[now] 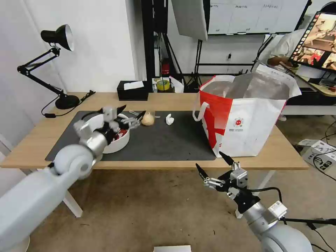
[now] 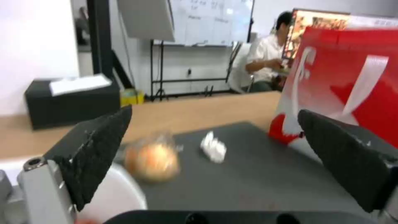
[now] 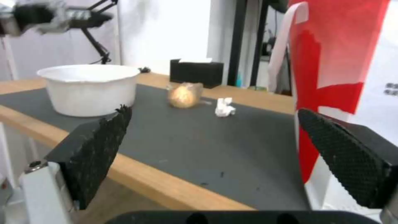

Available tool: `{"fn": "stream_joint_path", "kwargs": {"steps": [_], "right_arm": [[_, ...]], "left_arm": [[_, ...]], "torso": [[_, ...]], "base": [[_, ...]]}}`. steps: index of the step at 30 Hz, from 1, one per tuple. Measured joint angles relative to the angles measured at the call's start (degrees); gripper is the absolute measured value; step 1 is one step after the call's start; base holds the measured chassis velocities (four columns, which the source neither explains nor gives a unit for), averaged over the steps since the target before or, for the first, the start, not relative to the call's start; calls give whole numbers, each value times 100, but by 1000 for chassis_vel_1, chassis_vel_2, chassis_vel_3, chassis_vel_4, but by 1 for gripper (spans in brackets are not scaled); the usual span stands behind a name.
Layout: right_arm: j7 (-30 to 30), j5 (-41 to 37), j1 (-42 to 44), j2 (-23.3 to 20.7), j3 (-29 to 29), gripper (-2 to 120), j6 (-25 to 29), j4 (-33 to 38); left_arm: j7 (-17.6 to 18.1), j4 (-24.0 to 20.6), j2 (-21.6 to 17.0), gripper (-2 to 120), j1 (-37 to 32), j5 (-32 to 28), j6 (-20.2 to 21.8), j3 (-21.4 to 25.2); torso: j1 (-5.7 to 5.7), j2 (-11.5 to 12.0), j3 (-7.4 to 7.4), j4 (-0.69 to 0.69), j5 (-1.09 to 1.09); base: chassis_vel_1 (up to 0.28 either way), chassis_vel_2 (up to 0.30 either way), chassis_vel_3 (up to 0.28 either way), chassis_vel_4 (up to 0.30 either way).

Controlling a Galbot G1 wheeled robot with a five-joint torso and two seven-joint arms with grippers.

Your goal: Pick up the trash from the table and place it into the takeout bag.

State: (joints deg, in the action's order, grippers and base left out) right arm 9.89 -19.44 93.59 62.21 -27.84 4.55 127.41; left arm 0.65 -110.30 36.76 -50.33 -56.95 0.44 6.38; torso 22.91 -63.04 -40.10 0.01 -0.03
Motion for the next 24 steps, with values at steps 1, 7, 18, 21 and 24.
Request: {"fn": "stream_joint_path", "kwargs": {"steps": [1, 7, 18, 21, 24], "right_arm": [[-12, 103, 44, 59, -34, 100, 149, -49], [-197, 418, 371, 392, -264, 100, 582, -80], [-869, 472, 396, 619, -160, 100, 902, -244], [-934, 399, 387, 626, -152, 100, 943, -282], [-969, 378, 357, 599, -150, 100, 956, -330]], "left_arm": [[8, -16, 18, 100, -209, 55, -83, 74], [140, 6, 355, 100, -584, 310, -282, 205], [740, -195, 778, 100, -2187, 1080, -452, 1637], [815, -241, 930, 100, -2484, 1313, -453, 1928], [903, -291, 1101, 100, -2734, 1481, -437, 2171]], "torso": [[0, 1, 0, 3, 3], [0, 1, -1, -3, 3], [0, 1, -1, -1, 3], [0, 1, 0, -1, 3], [0, 1, 0, -1, 3]], "base": [[0, 0, 0, 0], [0, 0, 0, 0], [0, 0, 0, 0], [0, 0, 0, 0], [0, 0, 0, 0]]}}
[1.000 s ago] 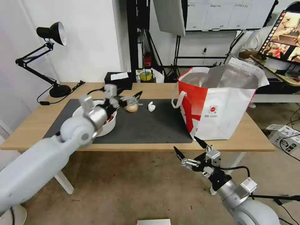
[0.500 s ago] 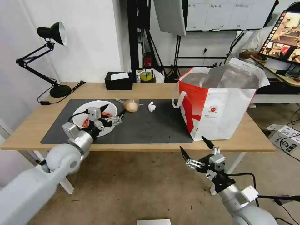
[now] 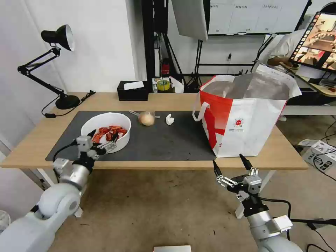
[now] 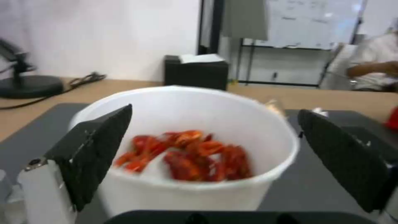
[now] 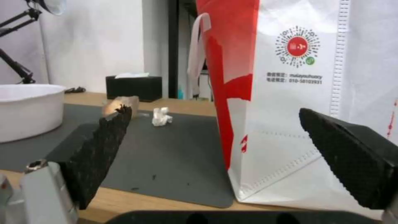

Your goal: Pick up the trash from the table and place it into the takeout bag.

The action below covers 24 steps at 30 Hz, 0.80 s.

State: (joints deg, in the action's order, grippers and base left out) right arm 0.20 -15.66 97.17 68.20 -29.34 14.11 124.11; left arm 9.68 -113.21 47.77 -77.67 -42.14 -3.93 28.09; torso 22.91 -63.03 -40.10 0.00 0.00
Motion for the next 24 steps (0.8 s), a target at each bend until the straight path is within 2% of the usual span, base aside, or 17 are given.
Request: {"fn": "stream_joint_path", "kwargs": {"steps": [9, 14, 24], "right_arm": [[-35, -152, -1, -55, 17, 100, 101, -149], [-22, -201, -11, -55, 52, 100, 161, -285], [1, -222, -40, -84, 93, 100, 178, -431]], "left_arm": [[110, -34, 683, 100, -1002, 548, -18, 646], [10, -122, 939, 100, -1267, 666, -103, 744], [-69, -139, 1029, 100, -1338, 694, -125, 697]], "torso": [[0, 0, 0, 0, 0], [0, 0, 0, 0, 0], [0, 0, 0, 0, 0]], "base": [[0, 0, 0, 0], [0, 0, 0, 0], [0, 0, 0, 0]]}}
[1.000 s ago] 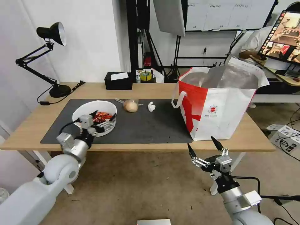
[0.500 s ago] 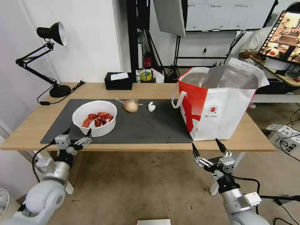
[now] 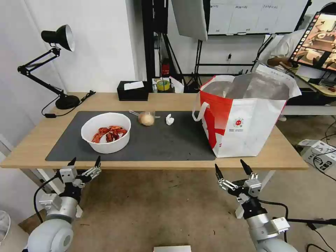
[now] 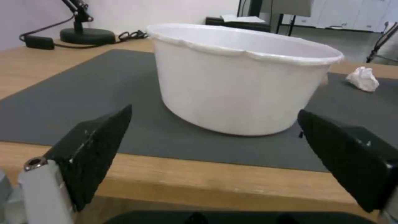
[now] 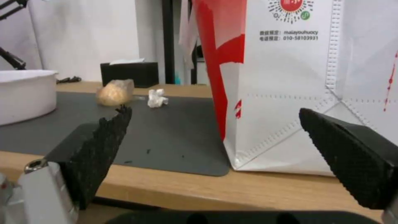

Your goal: Pick up the trash from the table and place it into the takeout bag.

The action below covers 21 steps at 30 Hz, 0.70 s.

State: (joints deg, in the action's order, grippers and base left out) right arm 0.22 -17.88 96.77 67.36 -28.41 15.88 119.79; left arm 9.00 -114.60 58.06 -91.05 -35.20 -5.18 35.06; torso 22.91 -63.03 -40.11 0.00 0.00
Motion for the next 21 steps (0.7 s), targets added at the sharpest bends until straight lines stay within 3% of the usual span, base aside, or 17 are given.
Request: {"fn": "stream_joint_path", "kwargs": {"steps": [21], "right_arm": [[40, -115, -319, -132, 244, 100, -200, 20]], "left_arm": [[-162, 80, -54, 100, 10, -2, -64, -90]], "torso": [[0, 0, 0, 0, 0]], "base": [[0, 0, 0, 0]]}}
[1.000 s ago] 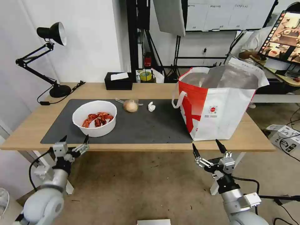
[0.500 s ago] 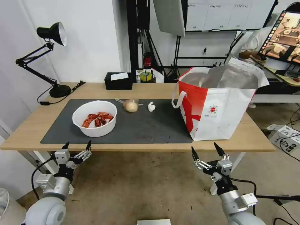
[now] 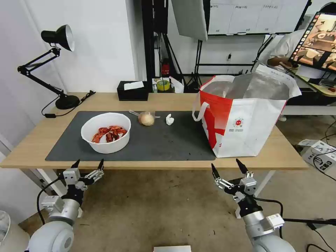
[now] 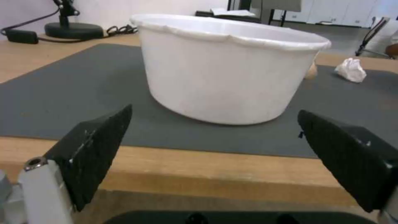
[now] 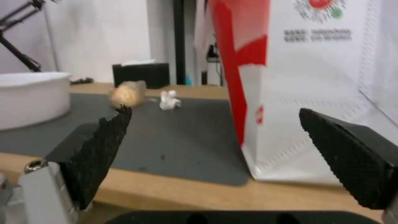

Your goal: Pick up the trash from the table and place it into the takeout bag.

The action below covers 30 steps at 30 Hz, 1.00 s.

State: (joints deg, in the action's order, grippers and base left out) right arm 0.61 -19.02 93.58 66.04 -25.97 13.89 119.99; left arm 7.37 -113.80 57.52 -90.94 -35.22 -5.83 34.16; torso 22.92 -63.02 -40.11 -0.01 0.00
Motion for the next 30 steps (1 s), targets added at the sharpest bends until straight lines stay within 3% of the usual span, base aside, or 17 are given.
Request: {"fn": "stream_joint_path", "kwargs": {"steps": [16, 24, 30], "right_arm": [[-144, -782, -1344, -963, 846, 100, -778, 403], [-311, -1100, -1973, -1279, 1267, 100, -1431, 428], [-619, -1289, -2408, -1378, 1541, 100, -2286, 423]], "left_arm": [[5, -226, 12, 100, -31, 5, 27, -17], [15, -364, -20, 100, -109, -32, 133, 88], [16, -476, -14, 100, -126, -41, 232, 69]], "torso": [[0, 1, 0, 1, 0], [0, 1, 0, 1, 0], [0, 1, 0, 0, 0]], "base": [[0, 0, 0, 0], [0, 0, 0, 0], [0, 0, 0, 0]]}}
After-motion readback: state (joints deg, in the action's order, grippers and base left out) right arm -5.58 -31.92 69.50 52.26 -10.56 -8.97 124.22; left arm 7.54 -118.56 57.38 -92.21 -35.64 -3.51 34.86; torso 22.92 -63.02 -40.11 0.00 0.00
